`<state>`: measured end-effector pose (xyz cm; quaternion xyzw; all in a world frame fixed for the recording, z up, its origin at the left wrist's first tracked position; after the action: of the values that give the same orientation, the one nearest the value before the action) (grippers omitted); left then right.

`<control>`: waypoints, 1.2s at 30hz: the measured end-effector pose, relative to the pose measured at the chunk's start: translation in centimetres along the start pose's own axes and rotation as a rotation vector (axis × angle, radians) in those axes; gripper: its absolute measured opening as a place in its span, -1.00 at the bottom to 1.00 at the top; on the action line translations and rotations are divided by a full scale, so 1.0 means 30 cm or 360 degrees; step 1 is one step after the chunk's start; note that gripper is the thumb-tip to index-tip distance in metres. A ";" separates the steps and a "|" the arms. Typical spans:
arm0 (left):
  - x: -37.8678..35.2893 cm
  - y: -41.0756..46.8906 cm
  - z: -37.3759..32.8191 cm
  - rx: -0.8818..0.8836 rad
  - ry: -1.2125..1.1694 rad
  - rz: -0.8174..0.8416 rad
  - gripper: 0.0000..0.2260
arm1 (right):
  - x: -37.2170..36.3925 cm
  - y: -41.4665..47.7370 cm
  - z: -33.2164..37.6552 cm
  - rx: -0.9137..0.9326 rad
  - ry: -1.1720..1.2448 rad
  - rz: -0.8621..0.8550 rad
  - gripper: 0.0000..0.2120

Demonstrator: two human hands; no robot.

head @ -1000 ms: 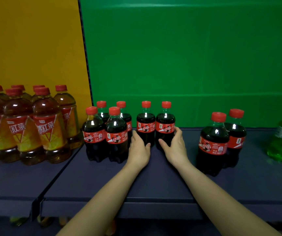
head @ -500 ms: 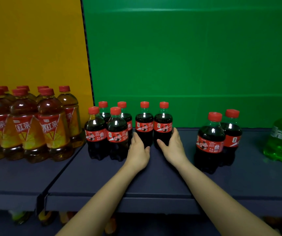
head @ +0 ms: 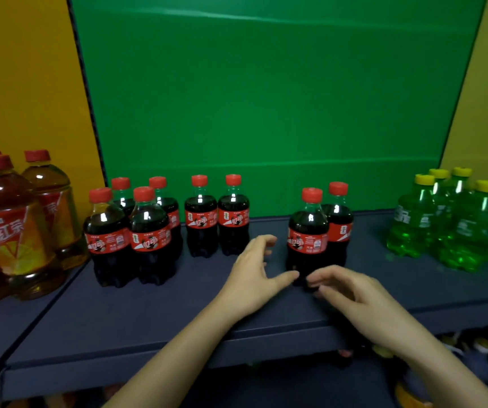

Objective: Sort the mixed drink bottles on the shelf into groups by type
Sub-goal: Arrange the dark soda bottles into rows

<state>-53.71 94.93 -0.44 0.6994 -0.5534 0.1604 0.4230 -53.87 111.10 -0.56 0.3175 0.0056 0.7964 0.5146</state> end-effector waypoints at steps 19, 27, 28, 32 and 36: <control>0.057 -0.015 0.065 0.0212 -0.0135 -0.0363 -0.44 | 0.124 0.201 -0.174 -0.0341 0.0666 -0.0164 -0.44; 0.181 -0.092 0.159 0.0311 0.0024 -0.0564 -0.48 | -0.011 0.227 -0.129 -0.0274 0.0562 -0.0158 -0.34; 0.191 -0.099 0.166 0.0317 0.0035 -0.0579 -0.48 | -0.033 0.231 -0.118 -0.0261 0.0540 -0.0153 -0.33; 0.223 -0.123 0.198 0.0365 0.0094 -0.0633 -0.41 | -0.126 0.256 -0.079 -0.0180 0.0447 -0.0128 -0.30; 0.243 -0.137 0.218 0.0405 0.0206 -0.0705 -0.41 | -0.204 0.277 -0.045 -0.0103 0.0397 -0.0163 -0.29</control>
<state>-49.10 85.35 -0.95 0.8392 -0.3340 0.1766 0.3911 -59.69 102.57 -1.90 0.1984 0.0599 0.8023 0.5598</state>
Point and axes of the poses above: each hand's wrist, its own y-axis towards the middle knuckle, its own x-axis out of the back of the hand, z = x × y, the point moved 6 cm from there along y, towards the middle knuckle, and after that the axes turned 10 degrees about y, right-handed, at the moved point
